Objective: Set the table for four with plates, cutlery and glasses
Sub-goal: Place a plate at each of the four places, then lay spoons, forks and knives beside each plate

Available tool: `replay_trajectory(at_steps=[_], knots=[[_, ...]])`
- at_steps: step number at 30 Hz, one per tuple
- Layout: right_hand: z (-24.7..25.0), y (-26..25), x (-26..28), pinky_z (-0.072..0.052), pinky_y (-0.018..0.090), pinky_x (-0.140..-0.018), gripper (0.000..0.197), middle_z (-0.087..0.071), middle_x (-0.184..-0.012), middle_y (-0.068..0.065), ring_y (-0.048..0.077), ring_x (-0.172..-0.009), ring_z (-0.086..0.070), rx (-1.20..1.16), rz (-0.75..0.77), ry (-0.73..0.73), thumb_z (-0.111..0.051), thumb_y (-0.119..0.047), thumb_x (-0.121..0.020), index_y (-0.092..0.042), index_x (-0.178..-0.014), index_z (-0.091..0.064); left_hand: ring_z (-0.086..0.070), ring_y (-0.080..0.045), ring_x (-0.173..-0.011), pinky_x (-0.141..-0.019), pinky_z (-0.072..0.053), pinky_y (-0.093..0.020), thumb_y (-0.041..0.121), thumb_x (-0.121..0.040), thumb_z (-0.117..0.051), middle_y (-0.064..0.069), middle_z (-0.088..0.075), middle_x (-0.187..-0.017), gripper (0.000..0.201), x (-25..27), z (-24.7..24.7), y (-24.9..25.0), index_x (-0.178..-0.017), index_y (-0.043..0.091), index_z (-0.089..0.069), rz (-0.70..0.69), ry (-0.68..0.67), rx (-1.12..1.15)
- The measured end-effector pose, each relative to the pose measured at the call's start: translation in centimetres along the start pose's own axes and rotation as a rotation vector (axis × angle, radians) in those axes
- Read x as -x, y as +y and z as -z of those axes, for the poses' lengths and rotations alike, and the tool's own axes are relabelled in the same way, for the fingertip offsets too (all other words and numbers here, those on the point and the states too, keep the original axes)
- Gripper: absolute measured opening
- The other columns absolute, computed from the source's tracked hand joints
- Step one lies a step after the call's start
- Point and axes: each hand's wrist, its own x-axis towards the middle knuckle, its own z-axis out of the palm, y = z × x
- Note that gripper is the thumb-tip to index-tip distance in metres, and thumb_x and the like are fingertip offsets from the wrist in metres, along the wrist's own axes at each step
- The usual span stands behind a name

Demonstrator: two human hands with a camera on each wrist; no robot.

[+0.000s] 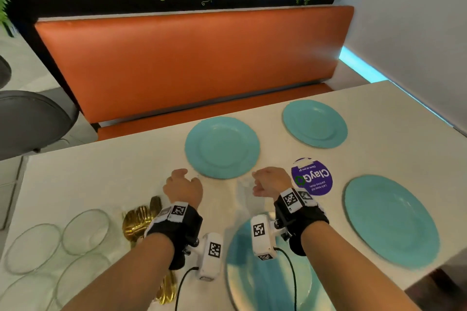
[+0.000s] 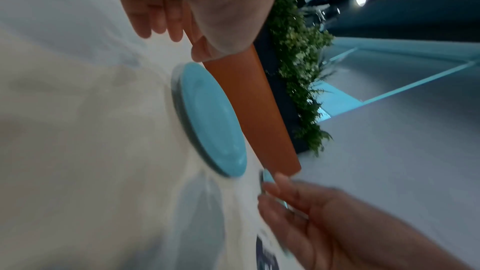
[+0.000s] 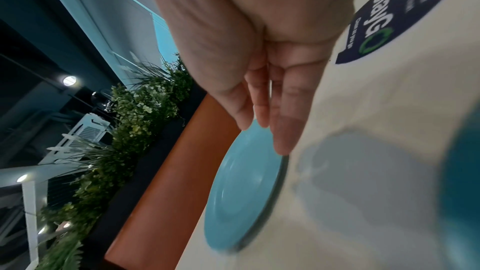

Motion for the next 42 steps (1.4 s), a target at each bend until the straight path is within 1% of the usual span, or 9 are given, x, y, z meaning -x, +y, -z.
replay_trajectory(at_steps=[4,8,12,16,19,22,34,39,42], knots=[[-1.4,2.8,4.5,-0.056,0.042,-0.082,0.017,-0.058,-0.067,0.009,0.024,-0.061,-0.058,0.071,-0.017,-0.015,-0.059,-0.011,-0.090,-0.009,-0.074,-0.057,-0.034,-0.034,-0.129,-0.110,-0.023,-0.037,0.019,-0.089,-0.049,-0.016,-0.041,-0.139,0.048,4.5,1.3,-2.3,-0.135,0.009,-0.039,-0.009,-0.111,-0.247],[-2.8,6.2,8.3,-0.055,0.032,-0.065,0.020,-0.059,-0.069,0.006,0.020,-0.059,-0.058,0.171,0.047,-0.028,-0.058,-0.009,-0.089,-0.016,-0.071,-0.055,-0.035,-0.033,-0.129,-0.110,-0.024,-0.039,0.024,-0.089,-0.047,-0.018,-0.036,-0.141,0.050,7.3,2.7,-6.3,-0.133,0.003,-0.035,0.006,-0.121,-0.518],[-4.3,8.4,11.7,-0.055,0.032,-0.061,0.014,-0.058,-0.066,0.008,0.021,-0.056,-0.058,0.221,0.046,-0.069,-0.058,-0.010,-0.090,-0.010,-0.075,-0.058,-0.030,-0.038,-0.135,-0.112,-0.026,-0.044,0.021,-0.086,-0.051,-0.026,-0.029,-0.144,0.061,9.1,5.0,-9.2,-0.138,-0.003,-0.031,0.111,-0.151,-0.436],[-5.4,9.4,13.2,-0.043,0.024,-0.040,0.021,-0.053,-0.063,0.008,0.019,-0.049,-0.050,0.192,0.031,-0.079,-0.059,-0.006,-0.088,-0.011,-0.068,-0.057,-0.024,-0.038,-0.140,-0.115,-0.019,-0.044,0.018,-0.098,-0.039,-0.028,-0.022,-0.150,0.057,9.5,5.4,-9.9,-0.144,-0.008,-0.018,0.187,-0.154,-0.476],[-5.7,9.9,13.8,-0.043,0.024,-0.042,0.021,-0.053,-0.063,0.007,0.019,-0.049,-0.052,0.209,0.030,-0.077,-0.060,-0.008,-0.089,-0.013,-0.068,-0.058,-0.040,-0.037,-0.130,-0.106,-0.035,-0.043,0.022,-0.099,-0.030,-0.026,-0.038,-0.142,0.051,8.7,5.2,-9.8,-0.139,-0.009,-0.031,0.190,-0.203,-0.403],[-5.8,10.3,13.8,-0.049,0.027,-0.046,0.021,-0.054,-0.064,0.006,0.018,-0.050,-0.053,0.225,0.036,-0.080,-0.059,-0.009,-0.090,-0.013,-0.069,-0.057,-0.047,-0.032,-0.119,-0.096,-0.042,-0.040,0.019,-0.094,-0.035,-0.020,-0.049,-0.130,0.041,7.5,4.1,-10.5,-0.128,0.000,-0.051,0.129,-0.258,-0.646],[-6.6,10.1,14.5,-0.052,0.021,-0.047,0.009,-0.056,-0.076,0.002,0.013,-0.057,-0.056,0.254,0.018,-0.099,-0.057,-0.013,-0.090,-0.014,-0.082,-0.059,-0.057,-0.023,-0.109,-0.091,-0.047,-0.033,0.024,-0.094,-0.044,-0.010,-0.059,-0.121,0.029,7.0,6.6,-10.0,-0.114,0.011,-0.060,-0.077,-0.316,-0.973],[-6.8,10.3,14.6,-0.053,0.026,-0.055,0.012,-0.056,-0.078,0.004,0.015,-0.058,-0.055,0.248,0.001,-0.114,-0.055,-0.011,-0.091,-0.014,-0.079,-0.058,-0.064,-0.022,-0.095,-0.082,-0.054,-0.031,0.022,-0.085,-0.050,-0.005,-0.067,-0.103,0.018,6.5,7.6,-10.1,-0.088,0.014,-0.065,-0.162,-0.371,-0.820],[-6.9,10.3,14.6,-0.053,0.027,-0.056,0.011,-0.056,-0.078,0.003,0.015,-0.058,-0.055,0.245,0.000,-0.110,-0.055,-0.011,-0.091,-0.013,-0.081,-0.058,-0.065,-0.029,-0.095,-0.080,-0.054,-0.034,0.018,-0.080,-0.053,-0.015,-0.069,-0.100,0.022,6.4,7.8,-10.1,-0.089,0.005,-0.069,-0.149,-0.429,-0.720]])
